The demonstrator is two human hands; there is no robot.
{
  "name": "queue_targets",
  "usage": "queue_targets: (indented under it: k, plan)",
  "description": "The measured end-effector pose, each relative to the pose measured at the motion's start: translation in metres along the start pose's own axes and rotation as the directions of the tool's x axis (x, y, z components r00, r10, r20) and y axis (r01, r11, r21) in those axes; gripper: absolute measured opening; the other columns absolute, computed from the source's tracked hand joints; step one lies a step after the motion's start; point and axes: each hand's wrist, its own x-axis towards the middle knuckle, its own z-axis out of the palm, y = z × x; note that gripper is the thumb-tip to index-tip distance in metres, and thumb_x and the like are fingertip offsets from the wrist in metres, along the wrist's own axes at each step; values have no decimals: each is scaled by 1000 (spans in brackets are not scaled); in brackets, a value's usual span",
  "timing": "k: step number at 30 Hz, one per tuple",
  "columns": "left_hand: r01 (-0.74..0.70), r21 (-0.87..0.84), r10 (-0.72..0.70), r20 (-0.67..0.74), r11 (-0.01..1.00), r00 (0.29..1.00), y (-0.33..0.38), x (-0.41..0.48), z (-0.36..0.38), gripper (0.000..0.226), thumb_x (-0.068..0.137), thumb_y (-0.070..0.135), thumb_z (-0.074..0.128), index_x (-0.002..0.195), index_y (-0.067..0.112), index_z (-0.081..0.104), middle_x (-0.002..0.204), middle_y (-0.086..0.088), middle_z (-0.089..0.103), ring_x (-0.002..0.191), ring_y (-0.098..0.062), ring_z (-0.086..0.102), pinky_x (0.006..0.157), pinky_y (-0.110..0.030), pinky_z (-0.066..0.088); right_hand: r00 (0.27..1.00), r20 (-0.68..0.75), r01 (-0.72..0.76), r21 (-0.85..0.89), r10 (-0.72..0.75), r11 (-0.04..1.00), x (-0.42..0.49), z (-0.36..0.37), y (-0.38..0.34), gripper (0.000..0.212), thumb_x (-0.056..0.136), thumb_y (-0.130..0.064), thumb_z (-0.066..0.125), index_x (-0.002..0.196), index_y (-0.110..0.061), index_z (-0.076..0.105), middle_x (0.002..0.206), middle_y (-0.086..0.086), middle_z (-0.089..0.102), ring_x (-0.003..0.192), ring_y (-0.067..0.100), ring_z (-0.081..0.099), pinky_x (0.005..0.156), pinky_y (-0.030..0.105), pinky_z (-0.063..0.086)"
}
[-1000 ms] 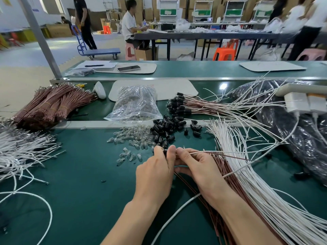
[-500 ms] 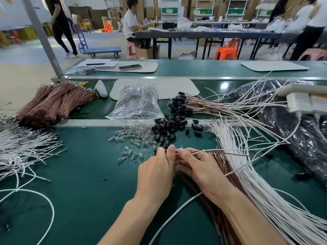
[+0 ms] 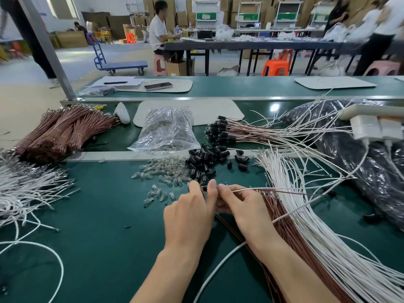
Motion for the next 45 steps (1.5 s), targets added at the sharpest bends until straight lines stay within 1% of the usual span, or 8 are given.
queue_targets:
  k: [11,17,25,29,33,37,42,45]
  plan:
    - [37,51,-39,40,998,998,-2,3,4,76,92,61,-7,74,22,56,68,-1,67,69,-24,68,55,-32,29,996,85,22,-46,-18,999,-3,0,2,21,100,-23,62,90,-22,81,89,5,79,89,23,75,84,32,61]
    - [43,50,-45,39,998,998,-1,3,2,66,89,59,-11,65,22,39,65,-3,65,67,-28,68,56,-33,28,997,79,2,-18,0,1000,-1,0,1,22,99,-18,64,84,-16,80,87,7,79,85,21,76,79,26,60]
    - [35,83,-40,52,996,998,-2,2,1,66,88,59,-14,67,24,37,67,-1,64,69,-25,68,57,-34,29,994,107,-11,-12,13,1000,-5,-1,-6,22,98,-15,65,80,-14,78,81,7,78,77,14,74,71,20,57]
    - [101,-119,-99,18,988,995,-1,0,-2,61,94,63,4,73,22,44,63,1,60,66,-23,62,59,-36,32,991,134,-16,8,15,1000,-8,-1,-8,18,98,-20,65,90,-12,79,85,6,77,77,13,71,72,22,58]
    - [113,-454,-174,-94,884,980,-4,0,-5,39,101,53,30,76,27,46,57,7,57,55,-8,52,57,-37,35,992,124,-14,88,3,996,-7,-2,-10,16,94,-25,69,98,-14,79,94,8,78,75,12,69,69,22,57]
    - [201,-765,-389,-70,612,919,-14,7,-11,35,101,44,39,78,18,49,55,11,48,48,-8,39,48,-26,35,1000,29,-13,284,5,959,-6,-6,-14,20,78,-30,75,92,-17,82,90,11,77,69,12,68,62,20,55]
    - [249,-944,-603,71,217,795,-33,21,-18,20,102,25,38,88,20,51,61,12,52,45,-7,41,42,-24,35,1000,3,-2,330,1,944,-7,-14,-18,22,78,-28,75,98,-19,81,93,11,77,71,14,70,58,22,56]
    - [212,-972,-657,96,98,748,-41,27,-27,22,102,18,36,90,19,54,66,6,51,43,-7,42,39,-22,35,998,-34,51,280,-43,959,-7,-18,-25,24,78,-32,74,100,-23,80,96,10,77,75,15,70,59,23,56]
